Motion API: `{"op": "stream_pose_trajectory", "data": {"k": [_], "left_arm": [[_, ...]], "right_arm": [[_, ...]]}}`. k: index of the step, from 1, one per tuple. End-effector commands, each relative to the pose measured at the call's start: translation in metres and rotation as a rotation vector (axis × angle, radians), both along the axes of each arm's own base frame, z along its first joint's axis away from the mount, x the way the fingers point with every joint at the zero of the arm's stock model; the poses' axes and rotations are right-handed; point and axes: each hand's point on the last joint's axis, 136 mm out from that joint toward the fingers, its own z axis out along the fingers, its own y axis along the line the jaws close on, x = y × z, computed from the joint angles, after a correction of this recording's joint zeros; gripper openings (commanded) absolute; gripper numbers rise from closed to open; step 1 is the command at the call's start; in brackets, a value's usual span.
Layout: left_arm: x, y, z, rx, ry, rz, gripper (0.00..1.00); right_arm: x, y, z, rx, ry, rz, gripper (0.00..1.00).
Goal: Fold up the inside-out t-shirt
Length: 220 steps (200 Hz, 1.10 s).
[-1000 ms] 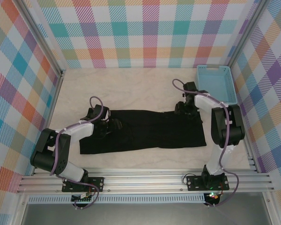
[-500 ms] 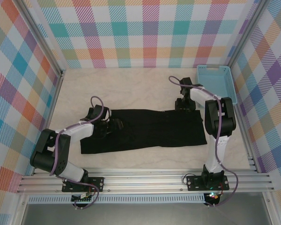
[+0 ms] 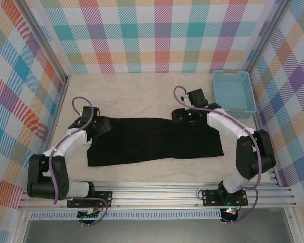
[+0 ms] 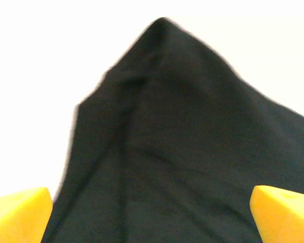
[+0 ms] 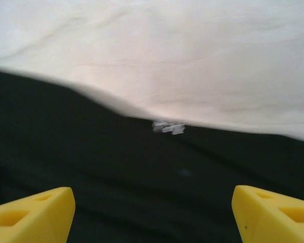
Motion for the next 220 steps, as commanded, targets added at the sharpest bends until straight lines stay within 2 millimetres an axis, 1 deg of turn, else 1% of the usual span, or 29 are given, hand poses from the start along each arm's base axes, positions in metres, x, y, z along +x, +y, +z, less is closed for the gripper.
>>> {"op": "stream_pose_trajectory", "data": {"k": [1, 8, 26, 50, 93, 102, 113, 148, 169, 192, 220], "left_arm": [[-0.011, 0.015, -0.009, 0.004, 0.133, 0.006, 1.00], [-0.009, 0.013, -0.011, -0.020, 0.152, -0.012, 1.00], [-0.009, 0.007, -0.019, -0.054, 0.219, -0.039, 1.00], [-0.007, 0.006, -0.031, -0.049, 0.256, -0.063, 1.00], [-0.004, 0.000, -0.057, -0.074, 0.307, -0.101, 1.00], [-0.003, -0.004, -0.061, -0.093, 0.309, -0.109, 1.00], [-0.003, -0.014, -0.065, -0.141, 0.314, -0.137, 1.00], [-0.008, -0.045, -0.065, -0.216, 0.301, -0.226, 1.00], [-0.007, -0.060, -0.063, -0.264, 0.282, -0.261, 0.95], [-0.007, -0.070, -0.059, -0.296, 0.266, -0.288, 0.89], [-0.007, -0.073, -0.052, -0.309, 0.236, -0.301, 0.84]], "right_arm": [[-0.021, 0.038, 0.007, 0.186, 0.035, 0.079, 0.83], [-0.027, 0.044, 0.007, 0.208, 0.046, 0.100, 0.83], [-0.036, 0.052, 0.005, 0.242, 0.059, 0.124, 0.84], [-0.038, 0.052, 0.003, 0.242, 0.057, 0.142, 0.84], [-0.042, 0.054, 0.006, 0.272, 0.056, 0.155, 0.83], [-0.043, 0.054, 0.005, 0.267, 0.059, 0.154, 0.83], [-0.043, 0.052, 0.002, 0.257, 0.063, 0.149, 0.83], [-0.041, 0.052, -0.001, 0.244, 0.074, 0.140, 0.82], [-0.040, 0.052, -0.002, 0.243, 0.084, 0.134, 0.82], [-0.039, 0.053, -0.002, 0.246, 0.091, 0.132, 0.82], [-0.040, 0.052, -0.004, 0.240, 0.100, 0.124, 0.82]]}}
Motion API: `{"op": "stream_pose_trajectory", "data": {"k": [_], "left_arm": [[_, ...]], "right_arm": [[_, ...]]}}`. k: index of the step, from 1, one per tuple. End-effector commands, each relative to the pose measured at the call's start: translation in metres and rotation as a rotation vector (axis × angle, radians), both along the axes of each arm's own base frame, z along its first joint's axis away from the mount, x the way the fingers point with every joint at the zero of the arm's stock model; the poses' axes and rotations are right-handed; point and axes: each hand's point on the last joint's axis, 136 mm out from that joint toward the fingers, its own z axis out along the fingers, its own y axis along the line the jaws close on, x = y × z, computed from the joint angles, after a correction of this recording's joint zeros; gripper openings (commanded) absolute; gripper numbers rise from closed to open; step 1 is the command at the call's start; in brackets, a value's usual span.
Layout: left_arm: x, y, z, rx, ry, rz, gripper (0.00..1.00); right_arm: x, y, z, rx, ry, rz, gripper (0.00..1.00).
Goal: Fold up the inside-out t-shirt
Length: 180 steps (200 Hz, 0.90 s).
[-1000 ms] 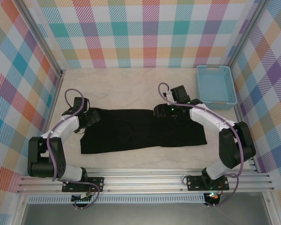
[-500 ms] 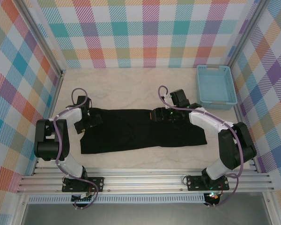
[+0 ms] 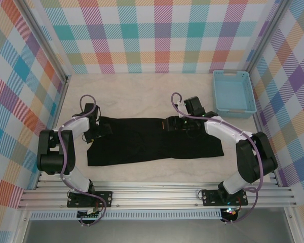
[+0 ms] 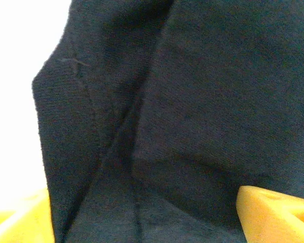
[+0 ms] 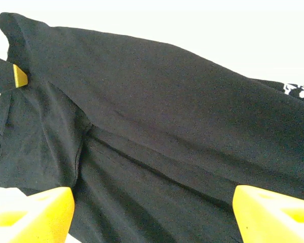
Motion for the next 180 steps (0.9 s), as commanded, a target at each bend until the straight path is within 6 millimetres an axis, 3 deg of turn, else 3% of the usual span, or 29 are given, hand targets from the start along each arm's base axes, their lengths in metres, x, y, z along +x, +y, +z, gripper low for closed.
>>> {"op": "stream_pose_trajectory", "data": {"k": [1, 44, 115, 180], "left_arm": [[-0.003, -0.055, 0.002, -0.232, -0.024, -0.104, 0.84], [-0.006, -0.060, 0.000, -0.261, -0.025, -0.109, 0.79], [-0.016, -0.078, -0.004, -0.310, -0.020, -0.141, 0.50], [-0.017, -0.093, -0.004, -0.352, -0.030, -0.171, 0.33]], "right_arm": [[0.001, 0.004, 0.004, 0.015, 0.010, 0.002, 0.82], [0.000, 0.004, 0.004, 0.016, 0.016, -0.001, 0.81], [0.001, 0.003, 0.000, 0.005, 0.022, -0.005, 0.81], [0.002, 0.003, -0.002, -0.004, 0.025, -0.007, 0.81]]}}
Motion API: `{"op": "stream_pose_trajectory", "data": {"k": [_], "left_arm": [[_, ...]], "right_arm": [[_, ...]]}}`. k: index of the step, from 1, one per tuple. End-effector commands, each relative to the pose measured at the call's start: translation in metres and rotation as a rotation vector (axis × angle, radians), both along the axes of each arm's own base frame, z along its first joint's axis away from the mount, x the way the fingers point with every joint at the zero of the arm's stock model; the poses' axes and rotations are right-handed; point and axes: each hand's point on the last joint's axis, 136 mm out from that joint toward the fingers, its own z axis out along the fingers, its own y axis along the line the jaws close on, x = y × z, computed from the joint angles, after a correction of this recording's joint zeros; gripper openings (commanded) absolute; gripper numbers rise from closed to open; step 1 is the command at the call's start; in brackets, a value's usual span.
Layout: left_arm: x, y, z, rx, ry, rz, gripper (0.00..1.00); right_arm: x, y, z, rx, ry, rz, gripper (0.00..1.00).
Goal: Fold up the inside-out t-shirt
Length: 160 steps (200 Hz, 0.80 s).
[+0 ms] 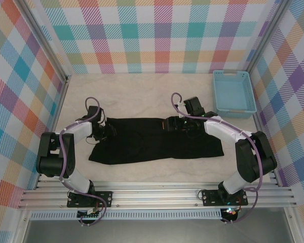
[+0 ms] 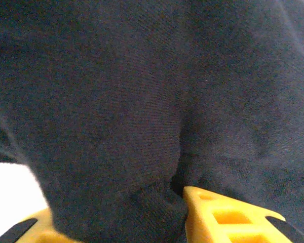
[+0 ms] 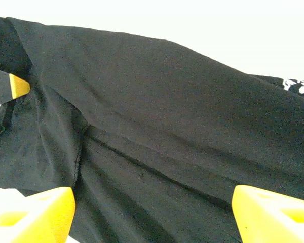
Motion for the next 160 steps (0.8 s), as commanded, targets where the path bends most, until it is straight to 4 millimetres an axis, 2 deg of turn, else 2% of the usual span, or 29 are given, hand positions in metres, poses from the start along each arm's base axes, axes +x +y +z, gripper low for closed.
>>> {"op": "stream_pose_trajectory", "data": {"k": [1, 32, 63, 88, 122, 160], "left_arm": [[-0.020, -0.039, -0.005, -0.147, 0.061, -0.086, 0.32], [-0.017, -0.030, -0.002, -0.087, 0.054, -0.079, 0.21], [-0.013, -0.015, 0.003, 0.001, 0.042, -0.056, 0.00], [-0.009, -0.006, 0.010, 0.041, 0.013, 0.005, 0.00], [-0.006, 0.032, 0.028, 0.149, -0.033, 0.158, 0.00], [-0.007, 0.077, 0.051, 0.283, -0.010, 0.278, 0.00]], "right_arm": [[0.002, 0.004, 0.001, 0.001, 0.010, 0.003, 0.81], [0.002, 0.003, -0.001, -0.006, 0.016, 0.001, 0.81], [0.003, 0.002, 0.001, -0.010, 0.011, 0.000, 0.81], [0.004, -0.003, 0.007, -0.036, -0.012, -0.008, 0.81], [0.004, -0.012, 0.018, -0.080, -0.051, -0.020, 0.81], [0.001, -0.018, 0.028, -0.092, -0.083, -0.022, 0.81]]}}
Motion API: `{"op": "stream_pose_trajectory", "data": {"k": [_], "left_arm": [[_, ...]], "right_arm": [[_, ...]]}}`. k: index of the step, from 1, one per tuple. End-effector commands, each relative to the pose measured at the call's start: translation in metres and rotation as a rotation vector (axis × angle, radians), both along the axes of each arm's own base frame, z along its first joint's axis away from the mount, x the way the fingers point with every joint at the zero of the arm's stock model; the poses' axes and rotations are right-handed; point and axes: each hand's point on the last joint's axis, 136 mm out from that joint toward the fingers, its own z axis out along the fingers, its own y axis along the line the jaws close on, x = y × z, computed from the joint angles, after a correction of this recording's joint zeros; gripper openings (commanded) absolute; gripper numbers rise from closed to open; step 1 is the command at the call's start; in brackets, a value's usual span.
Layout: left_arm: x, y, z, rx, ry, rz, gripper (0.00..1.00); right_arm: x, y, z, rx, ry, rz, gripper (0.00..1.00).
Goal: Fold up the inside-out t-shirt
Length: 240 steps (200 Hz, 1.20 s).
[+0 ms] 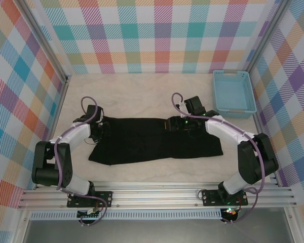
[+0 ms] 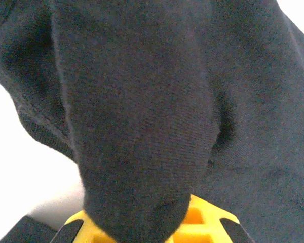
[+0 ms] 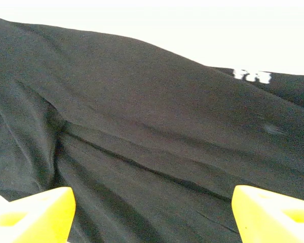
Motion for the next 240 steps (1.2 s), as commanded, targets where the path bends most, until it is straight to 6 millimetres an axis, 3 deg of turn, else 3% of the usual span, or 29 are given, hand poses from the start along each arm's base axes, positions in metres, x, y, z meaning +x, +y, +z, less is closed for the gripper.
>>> {"op": "stream_pose_trajectory", "data": {"k": [1, 55, 75, 89, 106, 134, 180, 240], "left_arm": [[-0.002, 0.040, 0.023, 0.138, 0.016, 0.118, 0.00], [-0.005, 0.109, 0.082, 0.436, 0.084, 0.167, 0.00], [-0.003, 0.123, 0.108, 0.532, 0.097, 0.154, 0.00], [-0.001, 0.119, 0.116, 0.518, 0.101, 0.132, 0.00], [0.001, 0.096, 0.112, 0.422, 0.112, 0.093, 0.00], [0.008, 0.035, 0.113, 0.339, 0.078, -0.015, 0.00], [0.017, -0.004, 0.141, 0.711, 0.170, -0.100, 0.00], [0.030, -0.136, 0.131, 0.715, 0.056, -0.267, 0.00]], "right_arm": [[0.001, -0.003, 0.024, -0.009, -0.063, 0.011, 0.81], [-0.011, -0.020, 0.029, -0.049, -0.098, -0.009, 0.83], [-0.015, -0.027, 0.025, -0.067, -0.079, -0.025, 0.83], [-0.017, -0.031, 0.022, -0.075, -0.073, -0.027, 0.83], [-0.015, -0.035, 0.018, -0.087, -0.071, -0.035, 0.83], [-0.015, -0.035, 0.015, -0.086, -0.055, -0.033, 0.83], [-0.018, -0.039, 0.012, -0.090, -0.046, -0.053, 0.83], [-0.024, -0.063, 0.011, -0.104, -0.018, -0.132, 0.83]]}}
